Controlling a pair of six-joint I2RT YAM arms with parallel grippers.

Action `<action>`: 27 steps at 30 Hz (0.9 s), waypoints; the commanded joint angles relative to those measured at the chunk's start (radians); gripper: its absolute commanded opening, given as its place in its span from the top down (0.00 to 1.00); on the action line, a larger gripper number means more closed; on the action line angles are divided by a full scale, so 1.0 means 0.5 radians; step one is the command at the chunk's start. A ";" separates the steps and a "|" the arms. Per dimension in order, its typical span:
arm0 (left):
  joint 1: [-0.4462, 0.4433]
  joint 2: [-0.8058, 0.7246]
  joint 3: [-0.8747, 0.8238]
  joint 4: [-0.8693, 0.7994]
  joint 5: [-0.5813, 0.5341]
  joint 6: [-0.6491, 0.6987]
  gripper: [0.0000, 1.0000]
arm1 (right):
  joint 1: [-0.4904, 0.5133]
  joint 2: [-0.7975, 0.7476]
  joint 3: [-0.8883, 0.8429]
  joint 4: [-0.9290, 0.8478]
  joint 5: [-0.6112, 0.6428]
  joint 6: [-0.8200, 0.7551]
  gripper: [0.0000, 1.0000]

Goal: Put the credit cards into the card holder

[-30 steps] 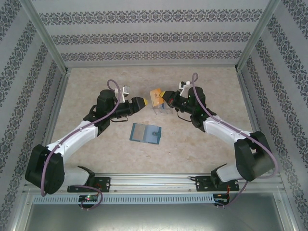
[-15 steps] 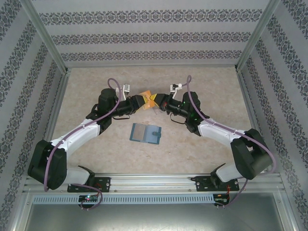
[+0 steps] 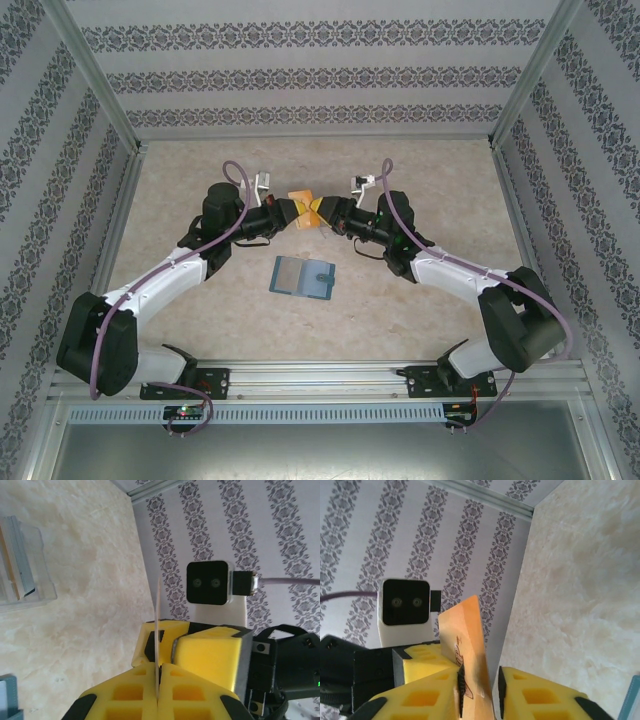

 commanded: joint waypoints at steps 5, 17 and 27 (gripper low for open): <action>-0.014 -0.077 0.138 -0.304 0.102 0.264 1.00 | -0.066 -0.057 -0.053 -0.018 -0.318 -0.268 0.68; -0.014 0.033 0.182 -0.482 0.241 0.368 0.99 | -0.085 -0.088 -0.074 0.004 -0.627 -0.332 0.89; 0.023 0.028 0.157 -0.666 0.152 0.475 0.49 | -0.078 -0.127 -0.250 -0.052 -0.638 -0.337 1.00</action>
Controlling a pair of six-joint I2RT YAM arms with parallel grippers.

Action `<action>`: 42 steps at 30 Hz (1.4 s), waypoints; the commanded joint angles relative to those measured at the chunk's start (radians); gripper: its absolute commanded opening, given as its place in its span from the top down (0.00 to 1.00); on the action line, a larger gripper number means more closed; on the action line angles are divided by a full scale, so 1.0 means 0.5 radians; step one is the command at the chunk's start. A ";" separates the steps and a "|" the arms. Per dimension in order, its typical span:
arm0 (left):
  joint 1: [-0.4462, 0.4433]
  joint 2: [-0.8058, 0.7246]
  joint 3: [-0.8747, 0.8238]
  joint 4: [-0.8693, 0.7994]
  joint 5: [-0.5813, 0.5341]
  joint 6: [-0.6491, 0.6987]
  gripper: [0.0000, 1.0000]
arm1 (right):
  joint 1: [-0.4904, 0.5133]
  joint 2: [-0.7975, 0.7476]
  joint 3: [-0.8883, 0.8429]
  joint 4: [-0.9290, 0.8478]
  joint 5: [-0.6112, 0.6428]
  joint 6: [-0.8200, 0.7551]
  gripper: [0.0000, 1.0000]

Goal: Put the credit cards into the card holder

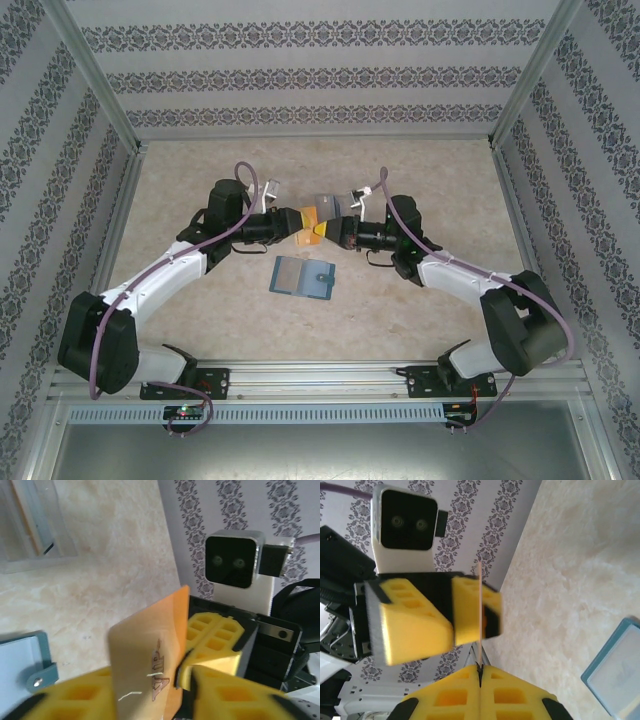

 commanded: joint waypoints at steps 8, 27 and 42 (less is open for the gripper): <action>0.041 -0.036 -0.012 -0.699 -0.595 0.401 0.17 | 0.150 0.001 -0.400 -0.003 0.396 0.099 1.00; 0.025 0.398 -0.158 -0.848 -0.856 0.534 0.09 | 0.457 0.377 -0.465 -0.003 0.992 0.269 1.00; 0.015 0.549 -0.218 -0.780 -0.874 0.469 0.50 | 0.498 0.568 -0.369 0.103 0.957 0.309 1.00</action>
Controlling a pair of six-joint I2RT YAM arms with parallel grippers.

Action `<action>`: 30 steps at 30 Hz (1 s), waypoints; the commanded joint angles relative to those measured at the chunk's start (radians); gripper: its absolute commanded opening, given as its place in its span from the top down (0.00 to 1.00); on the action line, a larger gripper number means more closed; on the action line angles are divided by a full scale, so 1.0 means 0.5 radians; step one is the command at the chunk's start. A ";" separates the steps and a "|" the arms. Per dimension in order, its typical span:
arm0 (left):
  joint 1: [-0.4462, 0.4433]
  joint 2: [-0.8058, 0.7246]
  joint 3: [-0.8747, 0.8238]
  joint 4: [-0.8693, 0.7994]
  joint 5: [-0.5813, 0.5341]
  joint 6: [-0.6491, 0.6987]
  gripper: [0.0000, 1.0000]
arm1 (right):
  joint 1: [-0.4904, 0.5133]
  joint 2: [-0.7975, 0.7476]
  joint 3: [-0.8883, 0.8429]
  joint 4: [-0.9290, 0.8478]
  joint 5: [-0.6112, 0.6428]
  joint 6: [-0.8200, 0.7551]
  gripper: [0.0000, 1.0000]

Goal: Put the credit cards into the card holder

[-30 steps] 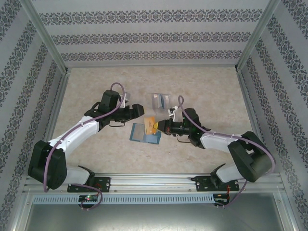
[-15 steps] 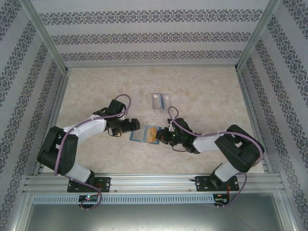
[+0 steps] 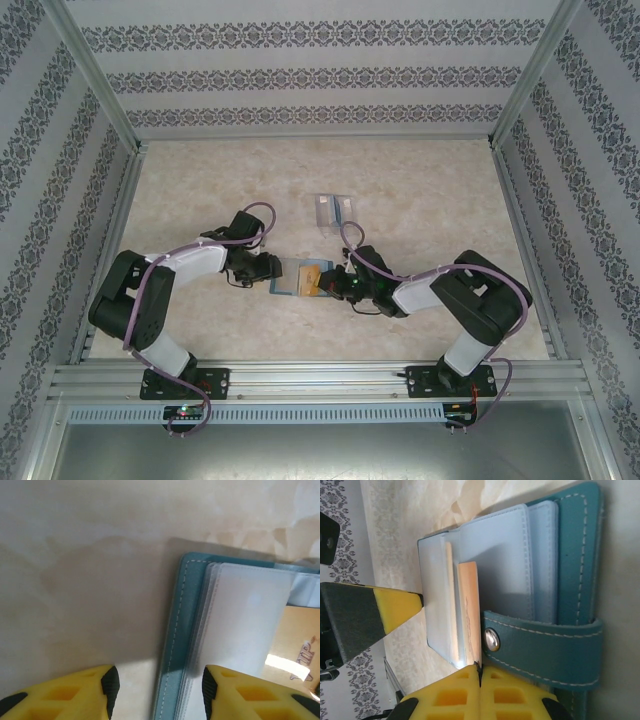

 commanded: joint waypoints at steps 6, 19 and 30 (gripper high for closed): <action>-0.012 0.069 -0.037 0.032 0.002 -0.009 0.61 | 0.032 0.117 0.099 0.034 0.007 -0.010 1.00; -0.014 0.082 -0.039 0.054 0.041 0.003 0.68 | 0.046 0.268 0.230 0.022 0.001 -0.063 1.00; -0.015 0.056 -0.030 -0.001 -0.034 0.024 0.69 | 0.025 0.218 0.235 0.132 -0.025 -0.059 1.00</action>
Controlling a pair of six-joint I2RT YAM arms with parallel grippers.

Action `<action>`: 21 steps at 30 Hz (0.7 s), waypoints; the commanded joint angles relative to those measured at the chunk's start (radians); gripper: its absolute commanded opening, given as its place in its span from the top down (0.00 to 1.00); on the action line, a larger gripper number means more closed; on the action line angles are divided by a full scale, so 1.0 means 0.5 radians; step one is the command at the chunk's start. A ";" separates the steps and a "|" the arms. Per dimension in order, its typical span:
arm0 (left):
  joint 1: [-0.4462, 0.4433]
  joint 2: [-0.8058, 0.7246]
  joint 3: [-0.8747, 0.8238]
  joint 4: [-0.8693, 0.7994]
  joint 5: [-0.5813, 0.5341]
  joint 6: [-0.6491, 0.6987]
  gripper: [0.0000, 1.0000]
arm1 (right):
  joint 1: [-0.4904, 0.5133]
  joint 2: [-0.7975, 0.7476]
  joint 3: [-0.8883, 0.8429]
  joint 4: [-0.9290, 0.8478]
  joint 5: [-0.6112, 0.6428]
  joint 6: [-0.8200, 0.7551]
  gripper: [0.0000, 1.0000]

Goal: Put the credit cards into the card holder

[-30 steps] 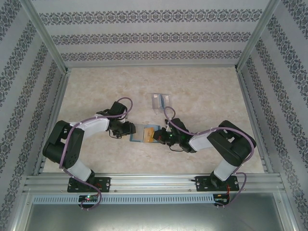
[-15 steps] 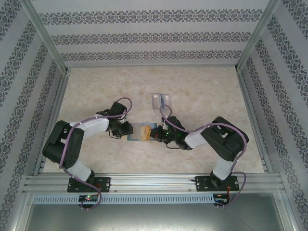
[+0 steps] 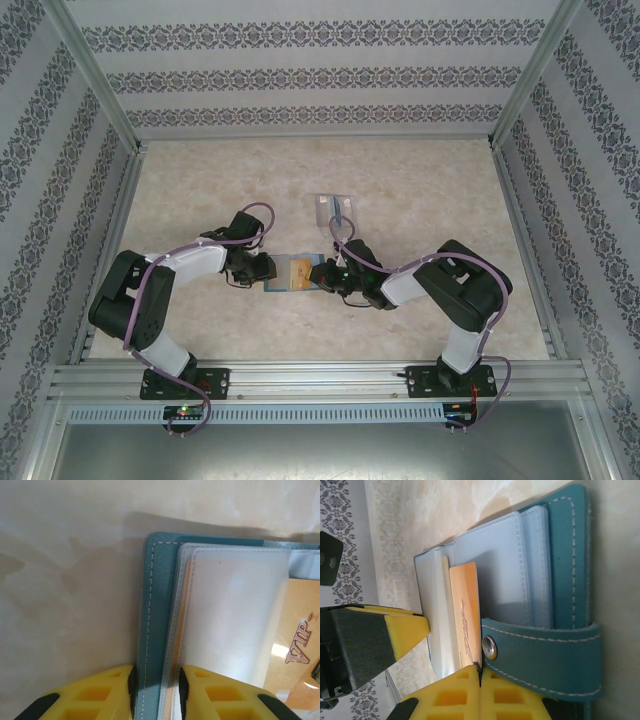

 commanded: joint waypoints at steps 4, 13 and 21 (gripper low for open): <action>-0.016 0.043 -0.038 0.031 0.023 0.026 0.69 | 0.005 0.031 0.078 0.061 -0.078 -0.045 1.00; -0.015 0.016 -0.044 0.005 0.000 0.026 0.70 | 0.007 0.110 0.087 0.203 -0.120 0.063 1.00; -0.016 0.016 -0.037 0.007 -0.011 0.019 0.70 | 0.007 0.100 0.105 0.118 -0.113 0.042 1.00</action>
